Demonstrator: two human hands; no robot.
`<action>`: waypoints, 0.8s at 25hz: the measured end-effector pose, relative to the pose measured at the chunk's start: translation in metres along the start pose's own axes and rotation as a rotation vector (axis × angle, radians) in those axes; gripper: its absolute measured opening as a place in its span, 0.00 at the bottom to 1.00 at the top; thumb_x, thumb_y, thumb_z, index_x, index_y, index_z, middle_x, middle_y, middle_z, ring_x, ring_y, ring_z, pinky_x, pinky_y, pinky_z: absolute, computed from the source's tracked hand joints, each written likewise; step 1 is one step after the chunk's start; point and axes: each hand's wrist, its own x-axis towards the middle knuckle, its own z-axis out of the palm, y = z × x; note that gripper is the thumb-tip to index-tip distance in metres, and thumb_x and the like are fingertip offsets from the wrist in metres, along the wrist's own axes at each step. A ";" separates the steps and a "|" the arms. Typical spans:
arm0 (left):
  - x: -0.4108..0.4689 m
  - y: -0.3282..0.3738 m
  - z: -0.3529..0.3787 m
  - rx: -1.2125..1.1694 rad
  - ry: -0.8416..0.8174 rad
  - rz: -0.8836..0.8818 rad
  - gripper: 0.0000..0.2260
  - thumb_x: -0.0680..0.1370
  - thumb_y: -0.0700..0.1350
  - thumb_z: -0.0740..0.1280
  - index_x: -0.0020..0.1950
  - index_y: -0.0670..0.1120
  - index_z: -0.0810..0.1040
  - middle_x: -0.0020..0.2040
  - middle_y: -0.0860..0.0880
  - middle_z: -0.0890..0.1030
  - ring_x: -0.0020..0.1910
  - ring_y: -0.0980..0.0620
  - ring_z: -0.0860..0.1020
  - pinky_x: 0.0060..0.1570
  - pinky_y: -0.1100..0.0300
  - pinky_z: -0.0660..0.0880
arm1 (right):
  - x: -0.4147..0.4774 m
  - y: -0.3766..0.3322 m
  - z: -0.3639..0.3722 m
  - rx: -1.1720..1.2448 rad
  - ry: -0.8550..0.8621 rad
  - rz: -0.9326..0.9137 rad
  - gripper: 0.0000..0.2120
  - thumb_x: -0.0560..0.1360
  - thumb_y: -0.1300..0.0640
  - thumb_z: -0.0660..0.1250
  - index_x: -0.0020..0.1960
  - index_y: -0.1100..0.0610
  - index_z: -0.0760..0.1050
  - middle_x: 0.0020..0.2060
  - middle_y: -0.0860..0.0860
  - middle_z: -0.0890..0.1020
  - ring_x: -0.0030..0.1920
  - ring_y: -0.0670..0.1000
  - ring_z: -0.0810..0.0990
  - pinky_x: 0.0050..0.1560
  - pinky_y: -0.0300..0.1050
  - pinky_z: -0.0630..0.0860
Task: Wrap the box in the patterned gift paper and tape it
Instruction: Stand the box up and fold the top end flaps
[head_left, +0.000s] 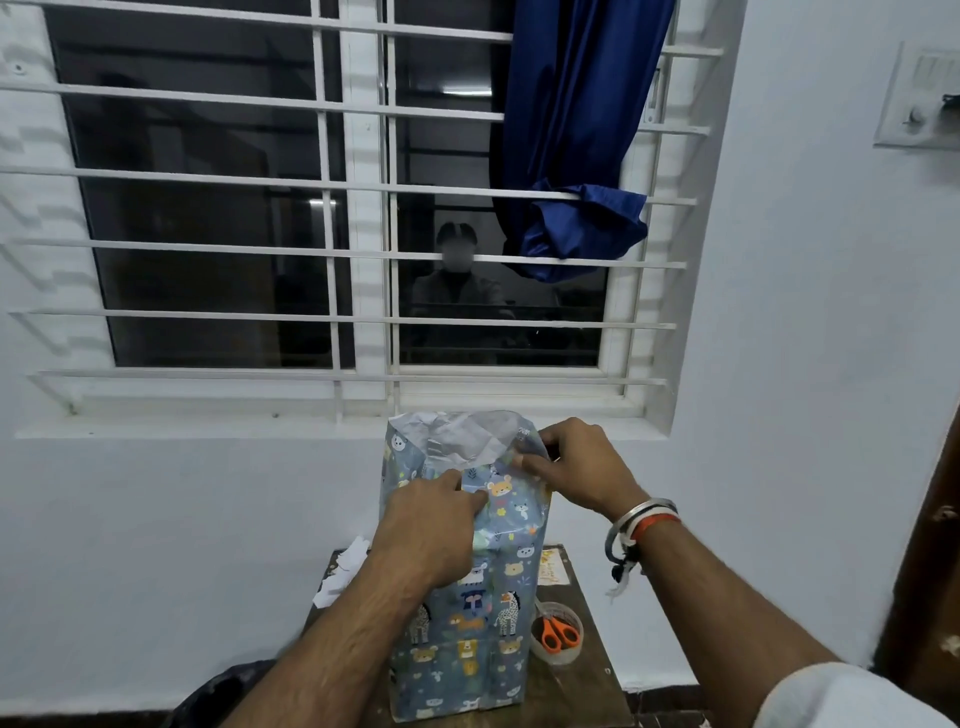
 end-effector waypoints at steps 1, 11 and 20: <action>0.000 0.000 0.000 -0.003 0.004 0.001 0.27 0.78 0.48 0.64 0.78 0.57 0.66 0.66 0.49 0.73 0.60 0.42 0.78 0.56 0.51 0.76 | -0.001 0.003 -0.006 0.022 -0.048 -0.012 0.12 0.73 0.49 0.77 0.35 0.53 0.81 0.26 0.47 0.76 0.27 0.45 0.70 0.30 0.39 0.67; -0.001 0.004 0.000 0.006 -0.001 -0.008 0.27 0.78 0.47 0.65 0.77 0.55 0.67 0.66 0.47 0.73 0.59 0.41 0.78 0.54 0.52 0.75 | -0.005 -0.012 0.000 -0.099 0.126 0.005 0.16 0.75 0.45 0.72 0.35 0.54 0.77 0.28 0.49 0.79 0.33 0.54 0.78 0.30 0.44 0.67; -0.009 0.001 0.008 -0.020 0.095 0.006 0.21 0.79 0.45 0.62 0.73 0.54 0.72 0.60 0.49 0.77 0.56 0.44 0.79 0.51 0.52 0.75 | -0.071 -0.035 0.058 -0.005 0.214 -0.192 0.04 0.82 0.55 0.64 0.56 0.49 0.74 0.49 0.45 0.80 0.48 0.50 0.78 0.44 0.46 0.74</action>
